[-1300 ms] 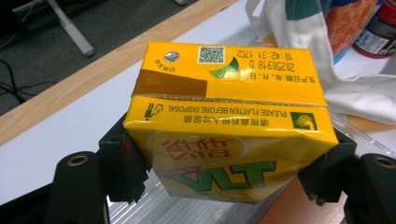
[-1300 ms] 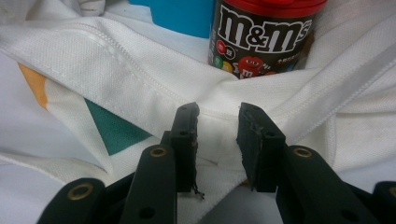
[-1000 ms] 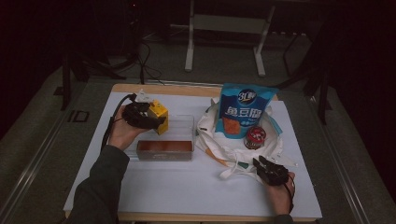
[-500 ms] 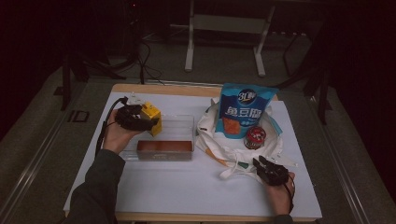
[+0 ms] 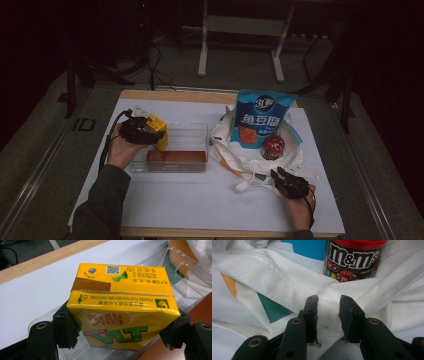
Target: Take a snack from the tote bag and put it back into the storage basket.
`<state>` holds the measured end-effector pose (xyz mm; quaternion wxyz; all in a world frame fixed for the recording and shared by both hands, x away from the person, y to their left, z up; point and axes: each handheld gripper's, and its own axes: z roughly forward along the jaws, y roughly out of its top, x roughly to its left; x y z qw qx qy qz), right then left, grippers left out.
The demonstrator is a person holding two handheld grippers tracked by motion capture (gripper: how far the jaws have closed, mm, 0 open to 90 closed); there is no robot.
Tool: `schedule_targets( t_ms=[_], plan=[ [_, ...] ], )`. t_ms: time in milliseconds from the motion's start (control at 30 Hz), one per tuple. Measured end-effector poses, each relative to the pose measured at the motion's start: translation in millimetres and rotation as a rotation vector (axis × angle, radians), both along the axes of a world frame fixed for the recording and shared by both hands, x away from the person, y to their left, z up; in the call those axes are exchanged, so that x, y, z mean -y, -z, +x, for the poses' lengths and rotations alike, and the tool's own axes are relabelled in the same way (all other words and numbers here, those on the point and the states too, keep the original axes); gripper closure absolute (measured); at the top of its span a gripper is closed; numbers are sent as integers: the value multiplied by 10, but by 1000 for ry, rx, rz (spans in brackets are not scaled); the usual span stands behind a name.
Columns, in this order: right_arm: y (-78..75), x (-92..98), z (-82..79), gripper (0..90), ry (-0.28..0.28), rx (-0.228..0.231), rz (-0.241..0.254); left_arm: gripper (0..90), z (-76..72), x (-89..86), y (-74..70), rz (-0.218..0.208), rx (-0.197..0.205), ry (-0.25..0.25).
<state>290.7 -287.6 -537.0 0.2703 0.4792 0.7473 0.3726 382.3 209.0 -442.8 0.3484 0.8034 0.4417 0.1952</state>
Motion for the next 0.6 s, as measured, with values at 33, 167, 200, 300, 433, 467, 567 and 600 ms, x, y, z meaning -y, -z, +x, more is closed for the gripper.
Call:
schedule_targets(
  t_ms=[33, 167, 200, 300, 433, 467, 567, 600],
  plan=[
    [0, 0, 0, 678, 0, 0, 0, 284, -3, -7, 9, -2, -2, -2],
    [0, -1, 0, 679, 0, 0, -1, 283, -13, -36, 39, 1, -7, -7],
    [0, -1, 0, 679, 0, 0, -1, 283, -16, -41, 49, -2, -5, -10],
    [0, -1, 0, 678, 0, 0, -1, 283, -21, -55, 67, 2, -8, -13],
    [0, -1, -1, 678, 0, 1, -1, 283, -25, -61, 91, 5, -9, -16],
    [0, -1, 0, 678, 0, 0, -1, 283, -27, -64, 95, 6, -9, -17],
    [0, -1, -1, 678, 0, 1, -2, 283, -33, -72, 110, 11, -11, -23],
    [0, -1, -1, 678, 0, 1, -2, 283, -36, -73, 116, 16, -11, -26]
  ],
)
